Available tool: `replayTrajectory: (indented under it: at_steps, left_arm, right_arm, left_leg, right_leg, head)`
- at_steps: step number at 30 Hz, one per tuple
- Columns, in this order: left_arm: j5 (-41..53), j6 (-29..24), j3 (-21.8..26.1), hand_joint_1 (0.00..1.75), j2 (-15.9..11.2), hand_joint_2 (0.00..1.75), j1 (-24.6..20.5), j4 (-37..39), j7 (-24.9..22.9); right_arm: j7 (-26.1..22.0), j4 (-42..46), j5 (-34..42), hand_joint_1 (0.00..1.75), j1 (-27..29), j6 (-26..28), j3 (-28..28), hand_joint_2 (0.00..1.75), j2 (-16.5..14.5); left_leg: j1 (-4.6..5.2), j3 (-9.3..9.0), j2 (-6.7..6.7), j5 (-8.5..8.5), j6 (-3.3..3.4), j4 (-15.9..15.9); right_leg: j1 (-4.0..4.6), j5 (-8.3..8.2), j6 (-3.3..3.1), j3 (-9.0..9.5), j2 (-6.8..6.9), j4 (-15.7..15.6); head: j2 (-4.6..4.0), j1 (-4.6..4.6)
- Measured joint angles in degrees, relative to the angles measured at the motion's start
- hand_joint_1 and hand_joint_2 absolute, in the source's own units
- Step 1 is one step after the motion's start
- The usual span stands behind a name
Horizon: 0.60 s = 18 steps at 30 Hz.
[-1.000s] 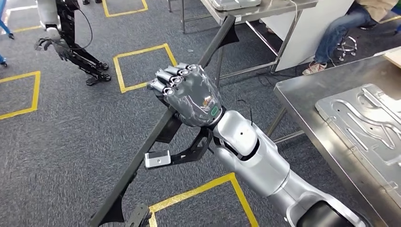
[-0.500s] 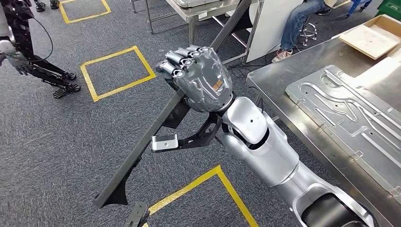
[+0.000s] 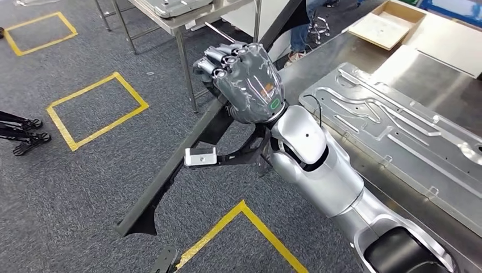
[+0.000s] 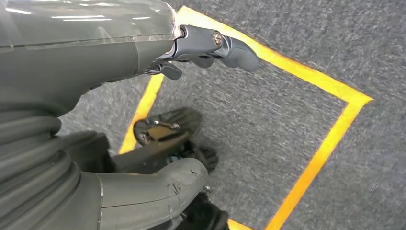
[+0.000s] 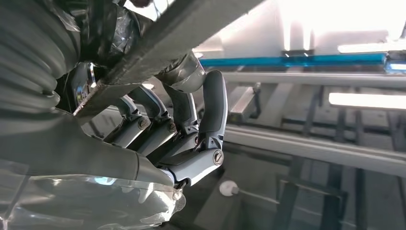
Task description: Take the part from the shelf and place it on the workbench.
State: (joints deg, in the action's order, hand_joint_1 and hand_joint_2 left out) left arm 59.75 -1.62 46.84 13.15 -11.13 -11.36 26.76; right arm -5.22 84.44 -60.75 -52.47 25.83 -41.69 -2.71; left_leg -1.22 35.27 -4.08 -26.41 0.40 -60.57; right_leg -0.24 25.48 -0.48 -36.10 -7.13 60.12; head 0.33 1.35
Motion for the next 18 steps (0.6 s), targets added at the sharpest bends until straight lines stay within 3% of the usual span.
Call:
replayTrajectory:
  at_steps: [1, 2, 4, 6, 8, 9, 10, 11, 13, 15, 17, 18]
  left_arm:
    - [0.02, 0.0, 0.0, 0.0, -0.03, 1.75, -0.02, 0.0, 0.21]
    - [0.08, 0.0, -0.01, 0.0, -0.04, 1.75, -0.07, -0.01, 0.53]
    - [0.16, 0.14, -0.05, 0.0, -0.02, 1.75, -0.25, -0.02, 1.36]
    - [0.17, 0.39, -0.08, 0.0, -0.04, 1.75, -0.25, -0.03, 1.97]
    - [0.1, 0.55, -0.09, 0.0, -0.14, 1.75, -0.11, -0.03, 2.22]
    - [0.07, 0.59, -0.09, 0.0, -0.17, 1.75, -0.09, -0.03, 2.31]
    - [0.05, 0.62, -0.09, 0.0, -0.19, 1.75, -0.08, -0.03, 2.38]
    - [0.05, 0.65, -0.09, 0.0, -0.19, 1.75, -0.11, -0.03, 2.44]
    - [0.08, 0.63, -0.1, 0.0, -0.19, 1.75, -0.17, -0.03, 2.55]
    - [0.19, 0.36, -0.14, 0.0, -0.21, 1.75, -0.23, -0.03, 2.68]
    - [0.39, -0.34, -0.29, 0.0, -0.23, 1.75, -0.31, -0.03, 2.86]
    - [0.56, -0.84, -0.44, 0.0, -0.23, 1.75, -0.37, -0.03, 2.99]
  right_arm:
    - [0.15, 0.03, 0.09, 1.75, -0.06, -0.22, 0.11, 1.75, 0.05]
    - [0.28, 0.09, 0.15, 1.75, -0.1, -0.33, 0.31, 1.75, 0.15]
    - [0.54, 0.2, 0.25, 1.75, -0.43, -0.39, 0.87, 1.75, 0.38]
    - [0.74, 0.25, 0.47, 1.75, -0.77, -0.4, 1.44, 1.75, 0.6]
    - [0.88, 0.12, 0.79, 1.75, -0.84, -0.41, 1.97, 1.75, 0.96]
    - [0.92, 0.01, 0.91, 1.75, -0.83, -0.43, 2.21, 1.75, 1.19]
    - [0.94, -0.08, 0.98, 1.75, -0.84, -0.43, 2.45, 1.75, 1.43]
    - [0.96, -0.14, 1.02, 1.75, -0.87, -0.44, 2.67, 1.75, 1.58]
    - [0.96, -0.19, 1.04, 1.75, -1.05, -0.46, 3.03, 1.75, 1.71]
    - [1.01, -0.29, 1.1, 1.75, -1.33, -0.52, 3.32, 1.75, 1.83]
    - [1.15, -0.48, 1.16, 1.75, -1.5, -0.51, 3.76, 1.75, 2.21]
    - [1.27, -0.61, 1.17, 1.75, -1.57, -0.46, 4.11, 1.75, 2.47]
  left_leg:
    - [-0.01, -0.17, 0.48, 0.06, 0.27, 0.26]
    - [-0.06, -0.31, 1.07, 0.21, 0.61, 0.59]
    - [-0.27, -0.69, 2.39, 0.49, 1.36, 1.29]
    - [-0.22, -0.91, 3.81, 0.46, 1.79, 1.6]
    - [-0.18, -1.01, 5.31, 0.23, 1.88, 1.59]
    - [-0.18, -1.13, 6.05, 0.07, 1.85, 1.59]
    - [-0.18, -1.35, 6.75, -0.12, 1.8, 1.58]
    - [-0.18, -1.68, 7.41, -0.38, 1.7, 1.59]
    - [0.04, -2.37, 8.58, -0.96, 1.28, 1.57]
    - [0.41, -2.86, 9.74, -1.45, 0.66, 1.67]
    - [0.53, -3.25, 10.88, -1.91, 0.04, 1.83]
    - [0.45, -3.27, 10.36, -2.37, -0.25, 1.42]
  right_leg:
    - [-0.09, -0.12, 0.32, -0.16, -0.62, -0.1]
    - [-0.03, -0.11, 0.62, -0.23, -0.28, -0.12]
    - [0.28, 1.16, 1.27, -1.28, 2.7, 1.85]
    - [0.19, 4.26, 1.89, -4.56, 6.07, 8.14]
    - [-0.21, 6.15, 2.29, -8.29, 6.8, 14.5]
    - [-0.36, 5.56, 2.4, -8.96, 6.94, 15.18]
    - [-0.45, 3.86, 2.42, -8.35, 7.19, 13.47]
    - [-0.46, 1.52, 2.33, -6.68, 7.77, 9.86]
    - [0.09, -1.72, 1.81, -2.89, 10.24, 2.19]
    - [0.78, -2.06, 1.07, -1.54, 11.44, -0.78]
    - [0.77, -1.98, 0.37, -1.49, 10.11, -1.06]
    - [0.57, -2.03, 0.05, -1.29, 9.37, -1.3]
  head:
    - [0.0, 0.0]
    - [0.0, 0.02]
    - [0.0, 0.17]
    - [0.0, 0.31]
    - [0.0, 0.3]
    - [0.0, 0.3]
    - [0.0, 0.3]
    - [0.0, 0.31]
    - [0.0, 0.3]
    - [0.0, 0.27]
    - [0.0, 0.27]
    - [0.0, 0.28]
